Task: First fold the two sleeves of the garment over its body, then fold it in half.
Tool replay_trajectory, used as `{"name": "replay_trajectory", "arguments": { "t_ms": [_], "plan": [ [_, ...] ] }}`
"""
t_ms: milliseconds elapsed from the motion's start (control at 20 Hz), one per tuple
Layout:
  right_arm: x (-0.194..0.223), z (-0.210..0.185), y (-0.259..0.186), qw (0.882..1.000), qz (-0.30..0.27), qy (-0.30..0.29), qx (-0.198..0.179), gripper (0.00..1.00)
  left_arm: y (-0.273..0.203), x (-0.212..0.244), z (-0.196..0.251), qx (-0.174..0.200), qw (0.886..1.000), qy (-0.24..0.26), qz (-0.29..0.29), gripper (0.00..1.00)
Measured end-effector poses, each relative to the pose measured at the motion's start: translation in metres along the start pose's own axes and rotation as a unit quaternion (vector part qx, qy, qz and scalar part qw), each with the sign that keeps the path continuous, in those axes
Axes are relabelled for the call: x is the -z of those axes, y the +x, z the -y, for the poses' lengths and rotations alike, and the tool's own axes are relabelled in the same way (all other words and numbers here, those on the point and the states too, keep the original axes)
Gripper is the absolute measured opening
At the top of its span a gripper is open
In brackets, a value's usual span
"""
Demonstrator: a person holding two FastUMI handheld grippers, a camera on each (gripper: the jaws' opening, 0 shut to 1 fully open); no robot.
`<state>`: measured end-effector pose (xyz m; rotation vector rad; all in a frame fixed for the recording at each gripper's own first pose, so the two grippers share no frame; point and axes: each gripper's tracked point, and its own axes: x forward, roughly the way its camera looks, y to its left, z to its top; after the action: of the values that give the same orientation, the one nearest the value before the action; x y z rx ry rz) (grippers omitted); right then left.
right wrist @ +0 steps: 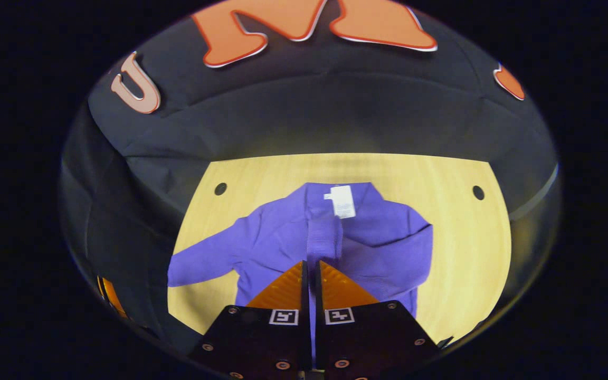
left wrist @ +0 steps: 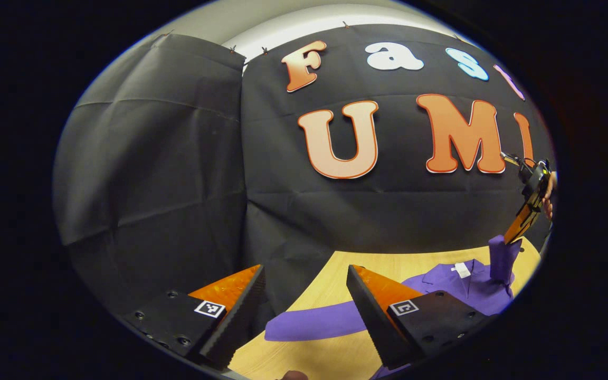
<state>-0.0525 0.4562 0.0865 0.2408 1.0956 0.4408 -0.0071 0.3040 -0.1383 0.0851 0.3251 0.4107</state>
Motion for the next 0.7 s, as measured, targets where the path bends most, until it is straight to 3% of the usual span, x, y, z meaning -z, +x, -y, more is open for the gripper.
{"name": "replay_trajectory", "arguments": {
  "t_ms": [200,350,400,550,700],
  "plan": [
    [0.0,-0.032,0.019,1.0,-0.006,-0.008,-0.014,0.03,0.01,0.013,-0.019,-0.01,1.0,-0.003,-0.013,0.97],
    [0.0,-0.035,0.018,1.0,0.002,-0.012,-0.013,0.03,0.016,0.022,-0.026,-0.009,1.0,-0.003,-0.023,0.97],
    [-0.004,-0.031,0.015,1.0,0.013,-0.013,-0.007,0.03,0.021,0.026,-0.025,-0.006,1.0,-0.004,-0.028,1.0],
    [-0.025,-0.026,-0.013,0.997,0.078,-0.008,-0.012,0.08,0.043,0.04,-0.025,0.0,0.999,0.002,-0.05,0.97],
    [-0.043,-0.015,-0.057,0.988,0.154,0.007,-0.02,0.21,0.067,0.06,-0.02,0.017,0.996,0.001,-0.091,0.96]
  ]
}}
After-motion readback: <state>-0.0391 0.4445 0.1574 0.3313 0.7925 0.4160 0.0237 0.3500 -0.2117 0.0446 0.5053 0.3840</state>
